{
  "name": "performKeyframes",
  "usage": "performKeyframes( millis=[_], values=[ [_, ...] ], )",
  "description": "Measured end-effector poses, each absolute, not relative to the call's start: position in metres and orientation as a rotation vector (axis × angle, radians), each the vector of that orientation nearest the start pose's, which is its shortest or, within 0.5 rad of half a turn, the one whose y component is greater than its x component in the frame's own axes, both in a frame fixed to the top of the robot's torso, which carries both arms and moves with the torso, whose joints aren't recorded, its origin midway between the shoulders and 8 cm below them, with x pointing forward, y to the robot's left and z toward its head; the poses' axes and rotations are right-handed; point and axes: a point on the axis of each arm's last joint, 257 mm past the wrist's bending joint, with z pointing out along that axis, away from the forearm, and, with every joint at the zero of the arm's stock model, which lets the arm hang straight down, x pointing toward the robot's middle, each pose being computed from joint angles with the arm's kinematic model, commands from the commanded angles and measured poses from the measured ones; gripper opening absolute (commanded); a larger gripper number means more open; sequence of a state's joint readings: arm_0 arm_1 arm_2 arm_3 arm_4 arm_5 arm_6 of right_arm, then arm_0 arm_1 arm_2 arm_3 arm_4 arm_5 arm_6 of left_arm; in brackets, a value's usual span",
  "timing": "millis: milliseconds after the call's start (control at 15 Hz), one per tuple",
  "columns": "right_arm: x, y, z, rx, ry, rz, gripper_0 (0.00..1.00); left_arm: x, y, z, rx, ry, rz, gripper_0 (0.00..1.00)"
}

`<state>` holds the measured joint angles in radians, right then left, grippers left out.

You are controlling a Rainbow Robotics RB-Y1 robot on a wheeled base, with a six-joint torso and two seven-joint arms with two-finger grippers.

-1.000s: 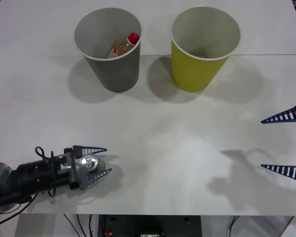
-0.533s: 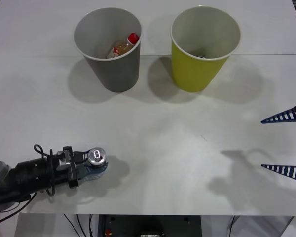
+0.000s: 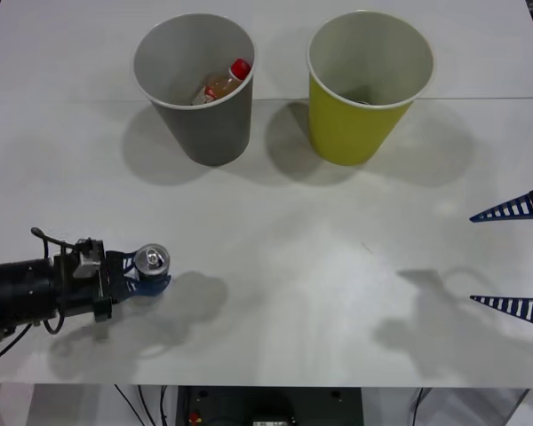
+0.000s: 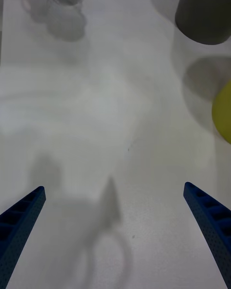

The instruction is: Put the can into the green bin and the plastic bottle into the gray bin

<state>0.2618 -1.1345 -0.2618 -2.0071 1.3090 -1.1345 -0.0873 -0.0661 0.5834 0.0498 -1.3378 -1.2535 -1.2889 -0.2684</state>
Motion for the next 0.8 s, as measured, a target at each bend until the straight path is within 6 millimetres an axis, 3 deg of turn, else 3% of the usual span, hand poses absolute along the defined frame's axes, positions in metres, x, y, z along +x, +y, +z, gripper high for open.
performKeyframes(
  millis=[267, 600, 800],
  values=[
    [0.341, -0.286, -0.167, -1.634, 1.596, 0.209, 1.00, 0.392, 0.213, -0.246, 1.234, 1.575, -0.498, 0.00],
    [0.341, -0.286, -0.167, -1.634, 1.596, 0.209, 1.00, 0.407, 0.238, -0.226, 1.216, 1.752, -0.269, 0.00],
    [0.341, -0.286, -0.167, -1.634, 1.596, 0.209, 1.00, 0.413, 0.235, -0.212, 1.227, 1.821, -0.222, 0.00]
  ],
)
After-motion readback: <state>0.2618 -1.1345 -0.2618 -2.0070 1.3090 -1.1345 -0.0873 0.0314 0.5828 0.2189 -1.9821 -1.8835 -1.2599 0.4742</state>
